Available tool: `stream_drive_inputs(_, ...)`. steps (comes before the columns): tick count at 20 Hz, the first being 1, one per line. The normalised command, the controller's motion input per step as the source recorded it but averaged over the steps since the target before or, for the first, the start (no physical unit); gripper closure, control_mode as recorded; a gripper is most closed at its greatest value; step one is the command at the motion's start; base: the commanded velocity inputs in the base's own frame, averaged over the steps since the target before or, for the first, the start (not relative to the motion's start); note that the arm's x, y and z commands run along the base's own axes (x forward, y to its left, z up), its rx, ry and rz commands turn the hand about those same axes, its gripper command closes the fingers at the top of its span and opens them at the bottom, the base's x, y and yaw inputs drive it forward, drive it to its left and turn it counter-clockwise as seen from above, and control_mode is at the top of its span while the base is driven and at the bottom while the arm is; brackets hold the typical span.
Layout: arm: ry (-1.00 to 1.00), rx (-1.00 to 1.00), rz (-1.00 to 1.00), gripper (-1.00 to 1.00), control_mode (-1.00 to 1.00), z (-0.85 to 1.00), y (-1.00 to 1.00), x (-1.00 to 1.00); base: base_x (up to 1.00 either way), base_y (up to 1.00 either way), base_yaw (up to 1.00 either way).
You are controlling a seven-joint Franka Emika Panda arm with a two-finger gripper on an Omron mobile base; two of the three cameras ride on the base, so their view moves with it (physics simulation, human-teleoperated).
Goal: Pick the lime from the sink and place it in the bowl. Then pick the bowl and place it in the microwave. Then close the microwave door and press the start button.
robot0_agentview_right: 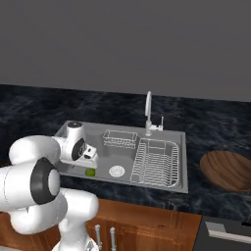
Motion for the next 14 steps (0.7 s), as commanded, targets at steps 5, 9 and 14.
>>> stream_drive_inputs(5, 0.00, -0.07, 0.00, -1.00, -1.00, -0.48, 0.11, 0.44, 0.00, 0.00, 0.00)
stream_drive_inputs(9, 0.00, -0.04, 0.00, -1.00, -1.00, -0.38, 0.11, 0.37, 0.00, 0.00, 0.00)
stream_drive_inputs(14, 0.00, 0.00, 0.00, -1.00, -1.00, -0.54, 0.06, 0.34, 0.00, 0.00, 0.00)
